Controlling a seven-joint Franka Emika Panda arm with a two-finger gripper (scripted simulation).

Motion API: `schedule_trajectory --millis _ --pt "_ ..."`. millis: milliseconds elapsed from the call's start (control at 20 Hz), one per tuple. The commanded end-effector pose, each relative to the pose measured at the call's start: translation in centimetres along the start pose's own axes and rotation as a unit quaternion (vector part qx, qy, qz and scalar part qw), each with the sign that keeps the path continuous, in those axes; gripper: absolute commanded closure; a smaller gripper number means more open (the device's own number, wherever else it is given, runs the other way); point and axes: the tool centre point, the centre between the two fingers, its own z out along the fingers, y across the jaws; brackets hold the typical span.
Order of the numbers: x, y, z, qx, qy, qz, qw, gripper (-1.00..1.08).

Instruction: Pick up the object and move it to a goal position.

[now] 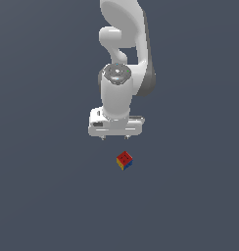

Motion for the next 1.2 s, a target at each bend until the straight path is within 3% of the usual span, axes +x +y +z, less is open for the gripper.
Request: schedule_trajectory --millis 0,300,650,1150 --pt "0.5 -0.4 0.6 0.001 -0.001 -0.027 0.9996 -0.92" --pt "2.0 -1.5 2.7 0.005 -0.001 -0.111 0.9938 -0.92" --pt "3.5 -2.9 5.2 0.013 0.001 -0.207 0.9782 -0.92" --pt "4.7 -4.0 7.2 0.021 0.004 -0.28 0.9597 -0.92"
